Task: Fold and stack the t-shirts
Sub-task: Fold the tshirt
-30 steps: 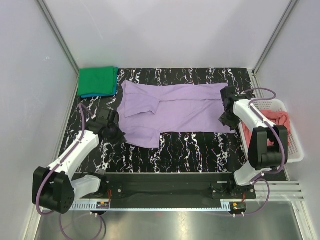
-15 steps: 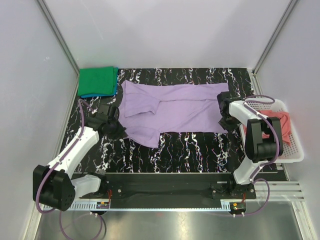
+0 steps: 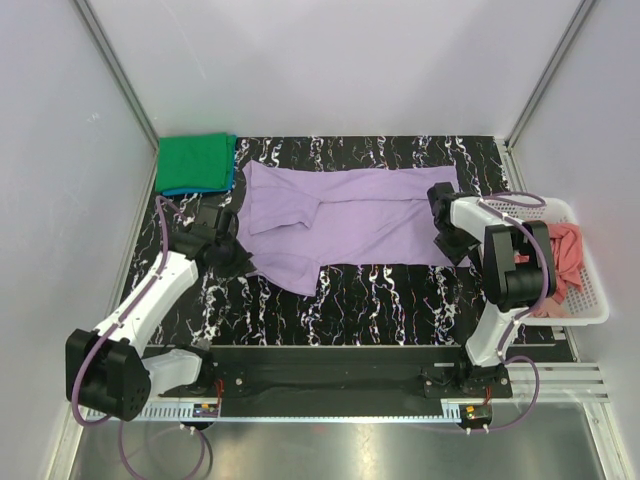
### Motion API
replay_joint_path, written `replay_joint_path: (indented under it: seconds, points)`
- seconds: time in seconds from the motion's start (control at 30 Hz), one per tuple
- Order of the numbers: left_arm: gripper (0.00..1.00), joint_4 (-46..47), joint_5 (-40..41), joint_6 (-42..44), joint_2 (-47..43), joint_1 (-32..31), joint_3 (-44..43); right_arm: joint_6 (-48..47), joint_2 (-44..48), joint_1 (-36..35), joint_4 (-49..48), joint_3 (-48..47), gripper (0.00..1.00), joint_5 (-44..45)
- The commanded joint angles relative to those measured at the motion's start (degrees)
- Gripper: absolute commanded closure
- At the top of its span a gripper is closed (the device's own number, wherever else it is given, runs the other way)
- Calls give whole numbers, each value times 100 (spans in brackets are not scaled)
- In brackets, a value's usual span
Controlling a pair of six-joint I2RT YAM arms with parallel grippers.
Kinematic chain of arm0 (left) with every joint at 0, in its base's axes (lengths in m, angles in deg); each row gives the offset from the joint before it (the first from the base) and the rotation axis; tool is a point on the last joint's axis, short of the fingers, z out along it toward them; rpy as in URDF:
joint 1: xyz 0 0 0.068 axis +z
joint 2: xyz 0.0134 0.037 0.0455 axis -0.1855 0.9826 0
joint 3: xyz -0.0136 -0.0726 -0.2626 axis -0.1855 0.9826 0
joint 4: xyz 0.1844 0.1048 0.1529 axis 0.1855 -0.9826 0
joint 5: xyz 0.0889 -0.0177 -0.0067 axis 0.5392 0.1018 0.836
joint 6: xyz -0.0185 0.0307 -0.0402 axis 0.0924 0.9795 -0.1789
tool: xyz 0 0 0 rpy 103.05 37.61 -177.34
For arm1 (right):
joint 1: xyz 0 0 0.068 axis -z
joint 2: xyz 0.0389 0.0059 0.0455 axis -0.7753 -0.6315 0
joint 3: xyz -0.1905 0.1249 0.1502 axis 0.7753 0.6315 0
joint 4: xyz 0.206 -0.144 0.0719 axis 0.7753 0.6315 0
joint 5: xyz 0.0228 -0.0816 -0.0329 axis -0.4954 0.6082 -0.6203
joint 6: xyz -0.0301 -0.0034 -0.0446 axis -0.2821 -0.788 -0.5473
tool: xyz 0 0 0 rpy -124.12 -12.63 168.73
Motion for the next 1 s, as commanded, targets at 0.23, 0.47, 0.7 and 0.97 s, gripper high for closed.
replay_joint_path:
  seconds: [0.23, 0.47, 0.7, 0.97]
  points:
    - [100, 0, 127, -114, 28, 12, -384, 593, -246, 110, 146, 164, 58, 373]
    - [100, 149, 145, -193, 107, 12, -348, 708, -247, 118, 366, 85, 87, 566]
    - [100, 175, 417, -123, 247, 74, -726, 60, -46, 110, 209, -161, 100, 549]
    - [100, 351, 409, 9, 791, 381, -1095, -1294, -107, 110, 112, -1057, 100, 470]
